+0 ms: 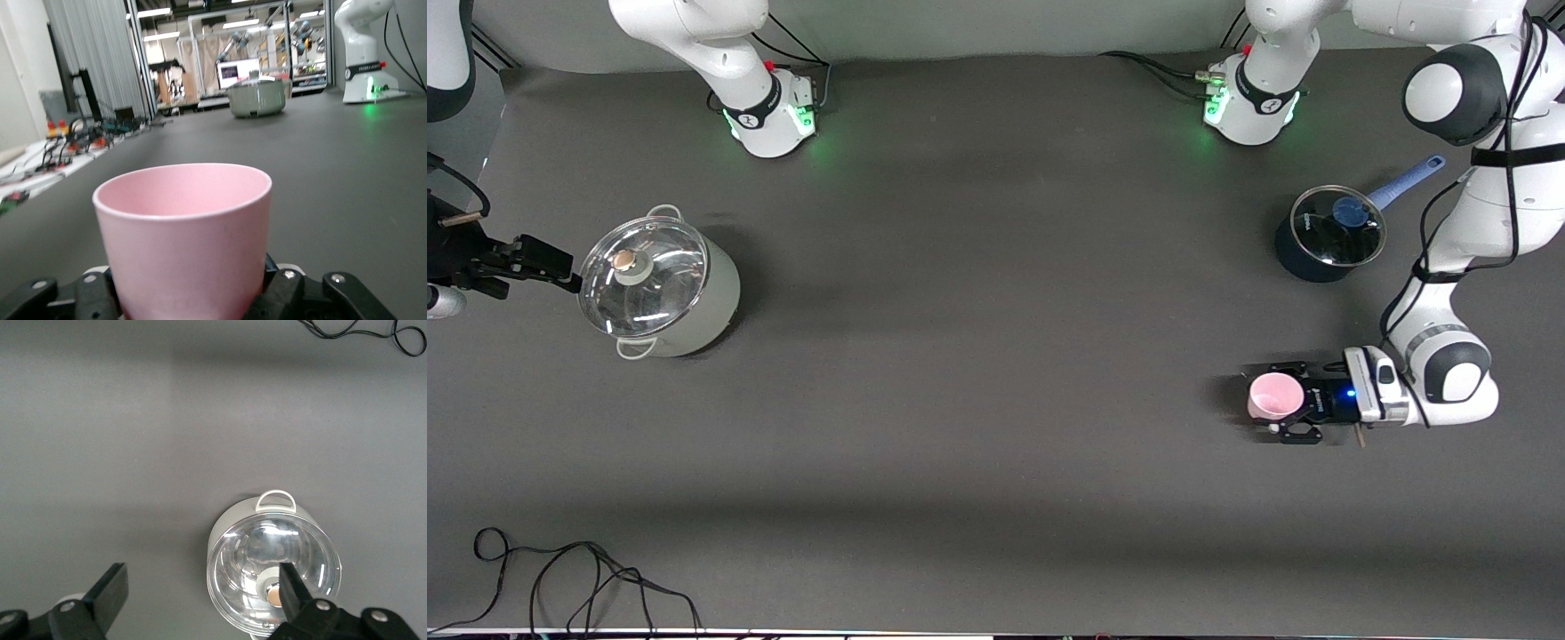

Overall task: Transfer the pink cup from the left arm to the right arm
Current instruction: 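Lift the pink cup with the left gripper toward the right gripper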

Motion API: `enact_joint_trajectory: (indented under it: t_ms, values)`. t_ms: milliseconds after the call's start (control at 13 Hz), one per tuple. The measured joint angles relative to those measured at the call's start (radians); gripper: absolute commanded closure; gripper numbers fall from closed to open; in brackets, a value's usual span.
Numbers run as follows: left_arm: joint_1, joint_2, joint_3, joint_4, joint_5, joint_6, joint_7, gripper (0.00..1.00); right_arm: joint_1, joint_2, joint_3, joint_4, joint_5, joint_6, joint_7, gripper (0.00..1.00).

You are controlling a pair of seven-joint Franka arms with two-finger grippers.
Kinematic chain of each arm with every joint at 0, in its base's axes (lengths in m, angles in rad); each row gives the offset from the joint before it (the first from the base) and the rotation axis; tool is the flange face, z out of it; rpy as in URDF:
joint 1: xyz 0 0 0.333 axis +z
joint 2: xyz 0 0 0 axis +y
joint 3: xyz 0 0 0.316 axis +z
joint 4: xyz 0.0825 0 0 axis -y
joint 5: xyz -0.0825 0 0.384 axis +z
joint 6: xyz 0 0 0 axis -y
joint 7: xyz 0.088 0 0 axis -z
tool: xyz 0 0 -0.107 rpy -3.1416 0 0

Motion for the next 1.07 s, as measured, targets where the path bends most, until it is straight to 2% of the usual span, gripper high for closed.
enact_joint_trajectory:
  t_ms: [153, 537, 690, 920, 1073]
  values:
    - [-0.028, 0.0, -0.045, 0.002, -0.047, 0.022, 0.0, 1.0, 0.0, 0.0, 0.0, 0.0, 0.0, 0.0, 0.0, 0.0]
    - [-0.195, 0.0, -0.087, 0.008, -0.255, 0.149, 0.0, 1.0, 0.0, 0.0, 0.0, 0.0, 0.0, 0.0, 0.0, 0.0]
    - [-0.241, 0.0, -0.153, 0.008, -0.293, 0.256, 0.0, 1.0, 0.0, 0.0, 0.0, 0.0, 0.0, 0.0, 0.001, 0.0]
    - [-0.274, -0.001, -0.294, 0.008, -0.301, 0.435, -0.074, 1.0, 0.001, 0.0, 0.004, 0.0, 0.0, 0.0, 0.009, 0.0]
    - [-0.301, -0.002, -0.386, 0.012, -0.307, 0.592, -0.118, 1.0, 0.004, -0.001, 0.01, 0.002, 0.0, 0.0, 0.106, 0.0]
